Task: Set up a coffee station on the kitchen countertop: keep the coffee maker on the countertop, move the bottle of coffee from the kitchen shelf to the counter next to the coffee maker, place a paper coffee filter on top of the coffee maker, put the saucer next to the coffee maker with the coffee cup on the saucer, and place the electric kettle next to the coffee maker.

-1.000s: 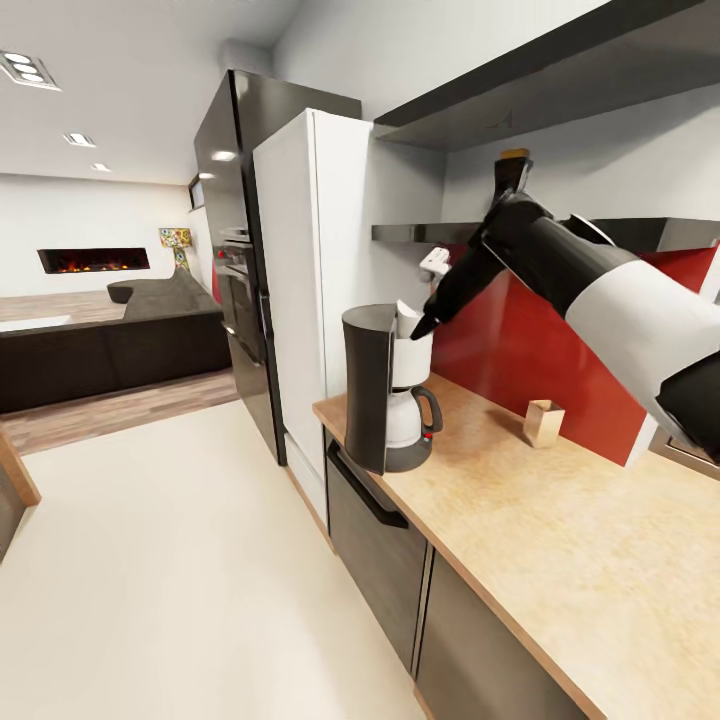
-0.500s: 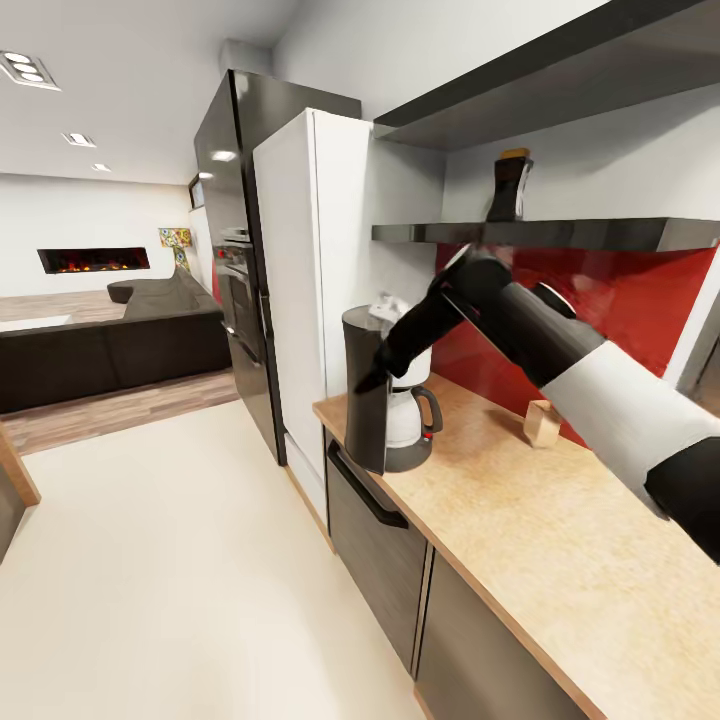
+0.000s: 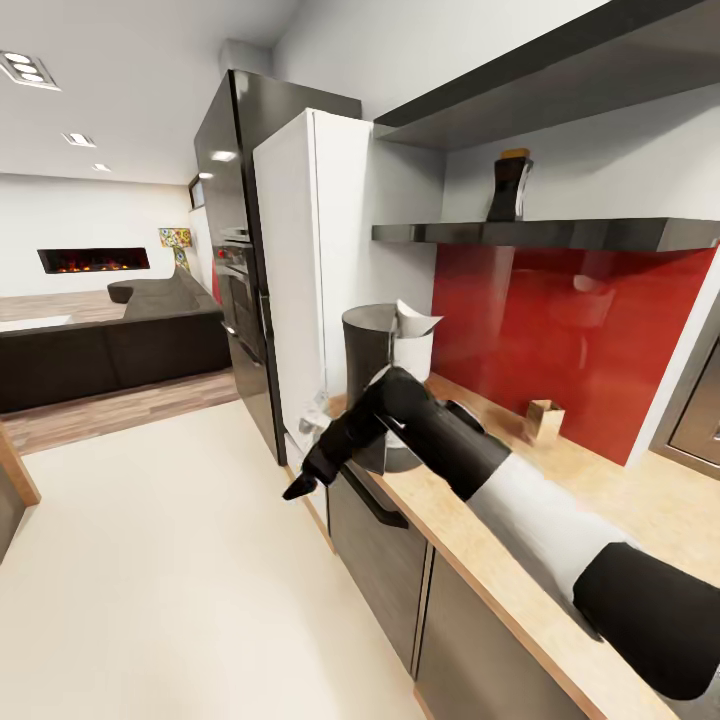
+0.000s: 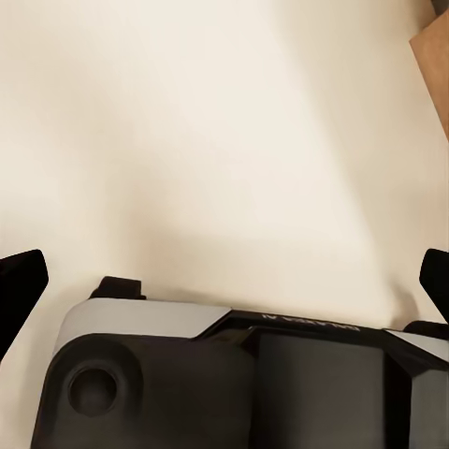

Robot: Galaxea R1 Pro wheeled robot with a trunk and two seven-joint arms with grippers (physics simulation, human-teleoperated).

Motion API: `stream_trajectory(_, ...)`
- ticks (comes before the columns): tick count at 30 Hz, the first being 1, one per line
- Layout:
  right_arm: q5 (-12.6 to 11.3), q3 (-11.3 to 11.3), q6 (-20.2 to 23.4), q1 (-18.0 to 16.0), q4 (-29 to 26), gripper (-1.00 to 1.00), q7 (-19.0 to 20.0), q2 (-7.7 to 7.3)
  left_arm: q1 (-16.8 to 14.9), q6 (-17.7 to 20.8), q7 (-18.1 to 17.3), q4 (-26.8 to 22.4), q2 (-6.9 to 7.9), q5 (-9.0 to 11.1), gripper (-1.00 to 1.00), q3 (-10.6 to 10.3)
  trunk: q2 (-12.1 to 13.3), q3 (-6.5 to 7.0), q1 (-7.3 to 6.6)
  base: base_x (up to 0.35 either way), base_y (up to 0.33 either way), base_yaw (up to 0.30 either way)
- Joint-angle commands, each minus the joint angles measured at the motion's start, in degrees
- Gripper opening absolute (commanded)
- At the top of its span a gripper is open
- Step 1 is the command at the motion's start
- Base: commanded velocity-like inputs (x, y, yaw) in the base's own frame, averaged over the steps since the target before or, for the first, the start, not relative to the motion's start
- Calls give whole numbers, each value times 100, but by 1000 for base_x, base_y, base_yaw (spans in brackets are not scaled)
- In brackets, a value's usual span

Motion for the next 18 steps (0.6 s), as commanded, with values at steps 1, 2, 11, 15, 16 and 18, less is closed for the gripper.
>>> stream_trajectory(1, 27, -18, 28, 195, -1, 100, -2, 19, 2, -10, -3, -8, -3, 10, 100, 17, -6, -6, 1, 0, 0, 0)
stream_trajectory(2, 26, -38, 25, 298, 1, 100, -30, 25, 2, -13, -3, -8, -4, 10, 100, 17, -6, -6, 1, 0, 0, 0)
stream_trajectory(11, -62, -379, -1552, 1928, 1112, 100, -957, 29, 2, -29, -19, -31, -8, 17, 100, 49, -6, -6, 1, 0, 0, 0)
stream_trajectory(15, -380, -399, -2586, 2101, 2124, 100, -1011, -6, 2, -34, -22, -49, 5, 18, 100, 82, -6, -6, 1, 0, 0, 0)
stream_trajectory(16, -473, -406, -2802, 2122, 2348, 100, -1017, -13, 2, -33, -22, -53, 7, 20, 100, 85, -6, -6, 1, 0, 0, 0)
stream_trajectory(18, -771, -419, -3433, 2162, 3035, 100, -1029, -26, 2, -32, -22, -92, 21, 35, 100, 106, -6, -6, 1, 0, 0, 0)
